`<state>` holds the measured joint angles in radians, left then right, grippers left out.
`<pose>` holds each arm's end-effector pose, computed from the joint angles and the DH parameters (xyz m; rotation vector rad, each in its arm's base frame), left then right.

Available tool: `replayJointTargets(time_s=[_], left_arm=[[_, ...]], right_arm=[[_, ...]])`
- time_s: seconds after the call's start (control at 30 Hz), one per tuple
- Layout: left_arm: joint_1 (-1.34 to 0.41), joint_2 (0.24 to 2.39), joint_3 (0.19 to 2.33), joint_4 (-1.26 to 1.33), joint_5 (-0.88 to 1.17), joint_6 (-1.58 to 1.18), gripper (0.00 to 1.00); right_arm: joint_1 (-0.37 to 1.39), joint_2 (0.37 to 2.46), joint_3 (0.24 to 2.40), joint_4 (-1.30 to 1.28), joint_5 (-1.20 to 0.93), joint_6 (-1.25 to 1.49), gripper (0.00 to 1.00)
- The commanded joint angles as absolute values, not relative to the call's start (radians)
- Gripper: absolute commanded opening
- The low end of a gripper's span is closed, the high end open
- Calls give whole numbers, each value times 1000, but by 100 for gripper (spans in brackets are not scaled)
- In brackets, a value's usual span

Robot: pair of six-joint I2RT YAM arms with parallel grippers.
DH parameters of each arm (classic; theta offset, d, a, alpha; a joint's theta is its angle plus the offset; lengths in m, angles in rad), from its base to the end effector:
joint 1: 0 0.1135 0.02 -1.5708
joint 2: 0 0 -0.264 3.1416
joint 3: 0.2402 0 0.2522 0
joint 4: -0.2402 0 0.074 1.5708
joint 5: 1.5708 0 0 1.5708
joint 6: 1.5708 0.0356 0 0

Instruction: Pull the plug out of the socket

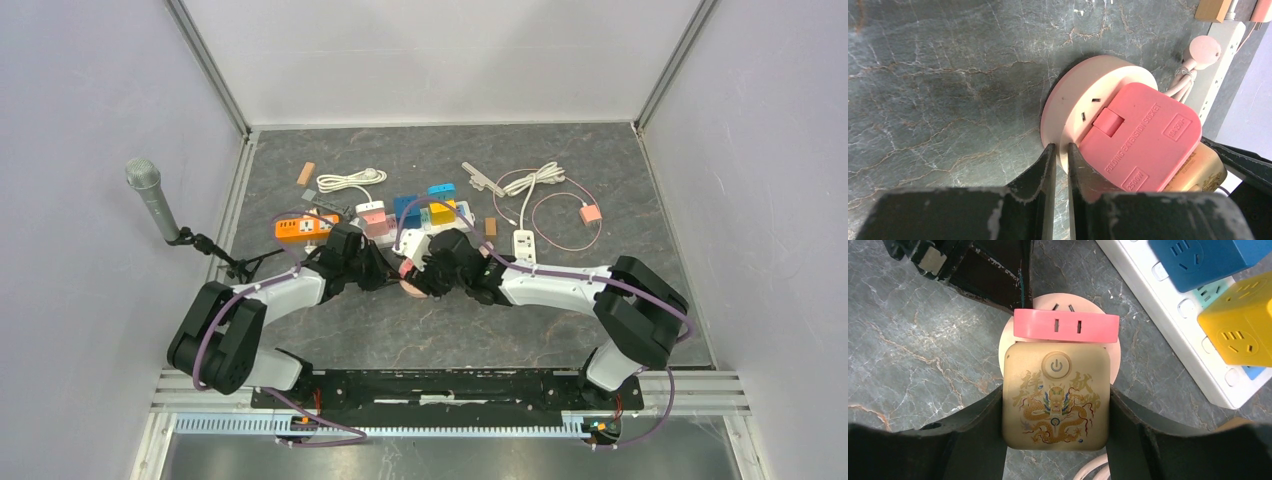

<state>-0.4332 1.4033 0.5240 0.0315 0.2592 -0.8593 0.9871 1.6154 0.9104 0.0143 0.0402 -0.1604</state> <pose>0.2232 -0.1133 0.1421 -0.4217 2.5513 -0.8568 0.1895 0.2843 0.1944 -1.2254 1.9360 0.3911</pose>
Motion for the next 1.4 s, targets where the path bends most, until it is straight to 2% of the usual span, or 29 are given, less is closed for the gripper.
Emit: replayJointTargets(time_s=[0.0,0.2,0.27,0.4,0.6,0.87,0.97,1.07,1.17,1.37], left_arm=[[-436,1479,475,-153,137,-786,19],[-436,1479,479,-157,139,-775,19],[-436,1477,481,-163,137,-770,19],[-436,1436,480,-169,131,-765,19],[-436,1413,488,-190,124,-742,19],[-436,1412,487,-193,137,-731,20],[-436,1410,496,-203,140,-724,20],[-436,1404,498,-214,135,-723,20],[-436,1375,499,-230,111,-722,20],[-436,1359,523,-258,98,-704,20]], right_arm=[[959,1578,938,106,-137,-121,0],[882,1537,871,285,-387,115,0],[889,1531,869,307,-365,137,0],[1011,1520,919,207,-123,-73,0],[1034,1519,869,260,-79,-97,0],[922,1540,818,430,-364,179,0],[974,1562,856,351,-292,90,0],[1057,1546,877,271,-91,-86,0],[1062,1510,848,302,-37,-96,0],[951,1497,803,450,-267,149,0]])
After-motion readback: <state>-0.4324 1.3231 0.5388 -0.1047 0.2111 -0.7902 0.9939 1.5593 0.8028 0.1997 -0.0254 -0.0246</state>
